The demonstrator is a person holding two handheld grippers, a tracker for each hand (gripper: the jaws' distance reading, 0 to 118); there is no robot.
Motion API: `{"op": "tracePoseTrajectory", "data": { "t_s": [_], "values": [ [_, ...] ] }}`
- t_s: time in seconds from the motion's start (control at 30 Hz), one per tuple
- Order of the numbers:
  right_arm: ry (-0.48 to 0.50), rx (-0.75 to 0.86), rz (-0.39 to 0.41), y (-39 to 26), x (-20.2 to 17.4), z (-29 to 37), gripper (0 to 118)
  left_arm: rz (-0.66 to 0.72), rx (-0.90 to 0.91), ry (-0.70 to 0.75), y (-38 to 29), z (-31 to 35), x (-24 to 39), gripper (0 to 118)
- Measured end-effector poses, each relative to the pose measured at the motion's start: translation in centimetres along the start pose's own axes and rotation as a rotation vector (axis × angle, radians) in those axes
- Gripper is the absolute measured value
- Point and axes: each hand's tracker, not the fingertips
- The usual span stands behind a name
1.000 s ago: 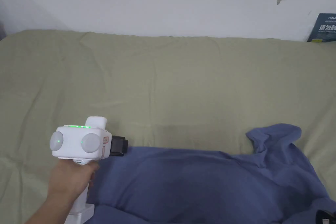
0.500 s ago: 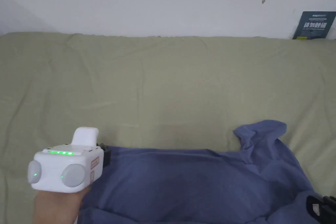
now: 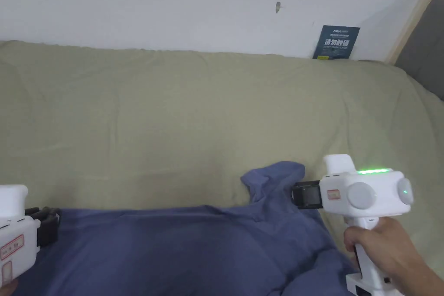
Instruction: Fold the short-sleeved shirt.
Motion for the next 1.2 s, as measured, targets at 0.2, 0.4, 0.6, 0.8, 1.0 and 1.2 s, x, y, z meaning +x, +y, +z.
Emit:
{"op": "tracePoseTrajectory", "data": {
  "t_s": [0.2,0.4,0.6,0.8,1.0,1.2],
  "values": [
    [0.005,-0.184,-0.019,-1.4,-1.8,-3.5,110,-0.003,-0.027,0.005,0.0,-1.0,-0.2,2],
    [0.039,-0.045,-0.07,-2.8,-2.9,1.0,3,-0.012,-0.048,0.014,-0.2,-1.7,0.2,2],
    [0.121,0.103,-0.087,-2.5,-1.1,5.2,3,0.016,-0.056,0.017,0.3,-1.1,-0.6,2],
    [0.192,0.243,0.005,-4.9,0.0,14.3,3,0.058,-0.013,-0.006,-0.7,5.5,-1.4,2],
    [0.233,0.342,0.025,-12.7,0.6,24.2,3,0.082,0.064,-0.035,-5.7,15.8,-1.9,2],
    [0.201,0.251,-0.019,-22.7,0.8,25.4,3,0.0,-0.053,-0.018,-13.1,18.9,-1.7,2]
  ]
}}
